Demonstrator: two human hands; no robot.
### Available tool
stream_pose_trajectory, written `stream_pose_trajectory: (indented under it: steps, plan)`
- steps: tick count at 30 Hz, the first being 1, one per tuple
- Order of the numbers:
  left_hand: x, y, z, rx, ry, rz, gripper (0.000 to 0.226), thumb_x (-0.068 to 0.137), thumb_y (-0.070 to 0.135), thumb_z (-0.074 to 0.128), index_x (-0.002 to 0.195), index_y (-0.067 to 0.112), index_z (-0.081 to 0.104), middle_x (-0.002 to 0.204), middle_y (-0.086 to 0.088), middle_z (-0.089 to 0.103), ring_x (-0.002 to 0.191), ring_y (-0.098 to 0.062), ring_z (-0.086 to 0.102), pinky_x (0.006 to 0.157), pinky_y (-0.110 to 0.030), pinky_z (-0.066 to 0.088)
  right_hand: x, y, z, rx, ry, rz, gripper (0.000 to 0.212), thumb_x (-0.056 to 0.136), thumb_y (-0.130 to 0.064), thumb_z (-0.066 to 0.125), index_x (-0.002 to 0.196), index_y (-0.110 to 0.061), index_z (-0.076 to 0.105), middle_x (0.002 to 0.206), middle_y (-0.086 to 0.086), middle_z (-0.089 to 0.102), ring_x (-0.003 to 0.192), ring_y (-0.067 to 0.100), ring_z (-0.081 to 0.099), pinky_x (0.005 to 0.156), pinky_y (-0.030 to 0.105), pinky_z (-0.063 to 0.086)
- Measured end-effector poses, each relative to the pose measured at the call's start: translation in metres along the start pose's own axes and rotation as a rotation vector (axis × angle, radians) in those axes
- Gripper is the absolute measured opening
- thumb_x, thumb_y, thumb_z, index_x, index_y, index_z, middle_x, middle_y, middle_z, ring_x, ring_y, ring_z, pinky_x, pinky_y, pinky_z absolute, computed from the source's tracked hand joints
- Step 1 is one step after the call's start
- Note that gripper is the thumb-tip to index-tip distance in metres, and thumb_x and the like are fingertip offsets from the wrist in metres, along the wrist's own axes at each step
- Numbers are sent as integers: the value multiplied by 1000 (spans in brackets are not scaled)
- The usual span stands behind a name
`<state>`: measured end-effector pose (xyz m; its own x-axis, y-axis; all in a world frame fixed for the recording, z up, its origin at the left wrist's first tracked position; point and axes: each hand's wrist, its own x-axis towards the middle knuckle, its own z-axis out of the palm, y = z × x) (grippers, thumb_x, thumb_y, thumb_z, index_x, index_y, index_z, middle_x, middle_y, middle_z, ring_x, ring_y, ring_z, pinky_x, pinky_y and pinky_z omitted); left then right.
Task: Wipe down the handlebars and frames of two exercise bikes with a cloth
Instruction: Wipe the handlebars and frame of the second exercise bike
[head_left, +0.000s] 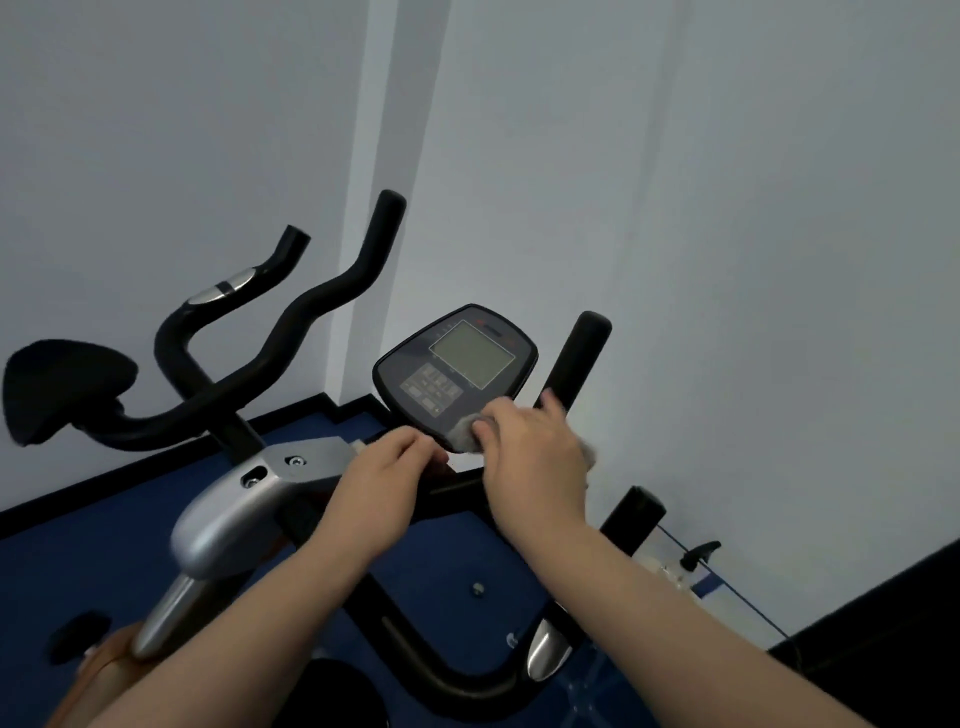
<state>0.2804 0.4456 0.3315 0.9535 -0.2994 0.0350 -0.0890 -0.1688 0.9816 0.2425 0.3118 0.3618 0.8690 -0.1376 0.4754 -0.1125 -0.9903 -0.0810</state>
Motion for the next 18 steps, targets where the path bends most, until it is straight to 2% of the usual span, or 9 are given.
stream_pose_trajectory:
  steps: [2, 5, 6, 7, 9, 11, 14, 16, 18]
  plan:
    - [-13, -6, -13, 58, -43, -2, 19, 94, 20, 52, 80, 26, 64, 80, 8, 65, 82, -13, 58, 74, -26, 42, 3, 0, -8, 5, -68, -137, 16, 93, -30, 52, 84, -23, 62, 71, -1, 68, 88, 19, 64, 111, 42, 33]
    - [-42, -21, -29, 238, -116, 64, 24, 95, 25, 52, 112, 40, 58, 108, 20, 61, 101, 1, 56, 89, -21, 42, 15, 19, -32, 26, -2, -255, 18, 84, -10, 67, 72, -23, 68, 73, -6, 68, 81, 8, 67, 119, 30, -2]
    - [-51, -23, -32, 296, -115, 97, 30, 95, 28, 51, 121, 43, 52, 115, 25, 56, 108, 4, 52, 93, -21, 39, 10, 25, -35, 84, 45, -220, 16, 82, -6, 70, 73, -19, 70, 77, -3, 71, 87, 13, 68, 119, 29, 0]
    - [-57, -24, -35, 351, -95, 126, 34, 95, 30, 50, 126, 44, 49, 118, 26, 53, 111, 5, 48, 95, -22, 37, 0, 24, -33, 120, 93, -131, 11, 84, -8, 70, 78, -18, 73, 86, -1, 74, 95, 19, 68, 117, 33, 13]
    - [-61, -21, -40, 410, -8, 144, 30, 95, 29, 49, 121, 42, 52, 114, 23, 54, 110, 1, 48, 96, -26, 40, -26, 3, -19, 151, 137, 101, 10, 90, -22, 63, 89, -27, 72, 100, -8, 72, 98, 19, 66, 90, 32, 45]
    - [-62, -19, -43, 394, 65, 110, 24, 96, 26, 49, 114, 37, 59, 109, 18, 58, 108, -4, 51, 97, -32, 43, -44, -24, -3, 219, 206, 130, 11, 88, -24, 65, 85, -33, 70, 90, -16, 71, 85, 9, 66, 69, 22, 46]
    - [-62, -18, -44, 408, 81, 96, 24, 96, 24, 47, 113, 32, 63, 108, 15, 59, 107, -6, 52, 98, -33, 43, -36, -25, -5, 221, 170, 22, 7, 84, -28, 69, 82, -33, 72, 72, -15, 69, 71, 11, 63, 64, 24, 48]
    - [-63, -17, -44, 427, 79, 106, 24, 96, 25, 47, 112, 32, 63, 106, 15, 59, 106, -6, 52, 97, -32, 43, -25, -9, -14, 142, 118, -30, 7, 86, -34, 65, 83, -35, 72, 65, -16, 65, 70, 10, 59, 82, 31, 48]
    - [-65, -17, -44, 410, 100, 101, 23, 96, 24, 46, 108, 33, 63, 104, 16, 59, 104, -4, 52, 95, -30, 44, -28, -1, -14, 144, 111, -41, 12, 90, -36, 61, 90, -33, 73, 81, -16, 69, 88, 6, 61, 112, 37, 27]
